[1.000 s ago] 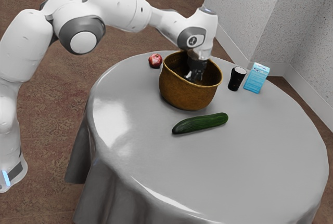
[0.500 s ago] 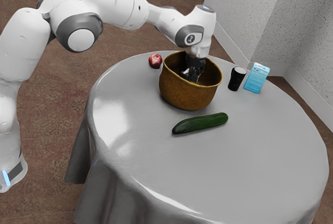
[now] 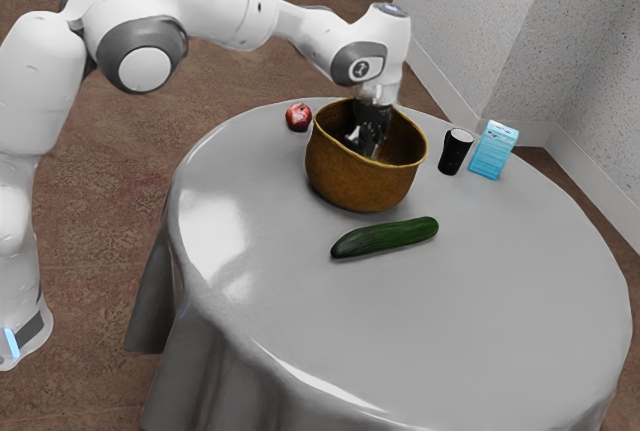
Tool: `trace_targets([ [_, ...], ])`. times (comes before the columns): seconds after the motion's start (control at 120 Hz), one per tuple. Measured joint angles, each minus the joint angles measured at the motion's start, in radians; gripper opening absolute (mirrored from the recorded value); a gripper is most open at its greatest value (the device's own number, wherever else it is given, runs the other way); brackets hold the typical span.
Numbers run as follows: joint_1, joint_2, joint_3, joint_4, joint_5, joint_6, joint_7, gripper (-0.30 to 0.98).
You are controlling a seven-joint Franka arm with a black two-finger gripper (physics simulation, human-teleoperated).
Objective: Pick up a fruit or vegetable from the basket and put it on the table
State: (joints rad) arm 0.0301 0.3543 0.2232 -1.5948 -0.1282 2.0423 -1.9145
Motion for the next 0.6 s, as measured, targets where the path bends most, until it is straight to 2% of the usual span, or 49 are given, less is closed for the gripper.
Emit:
trace_targets([
  [0.167, -0.004, -0.018, 0.0, -0.02, 0.022, 0.015, -0.008, 0.07],
  [0.25, -0.005, -0.01, 0.0, -0.021, 0.024, 0.02, -0.012, 0.24],
  [0.375, -0.005, -0.001, -0.001, -0.022, 0.022, 0.026, -0.017, 0.33],
  [0.508, 0.002, 0.005, 0.0, -0.043, -0.009, 0.04, -0.02, 0.21],
  [0.6, 0.0, 0.003, 0.001, -0.049, -0.025, 0.051, -0.022, 0.19],
])
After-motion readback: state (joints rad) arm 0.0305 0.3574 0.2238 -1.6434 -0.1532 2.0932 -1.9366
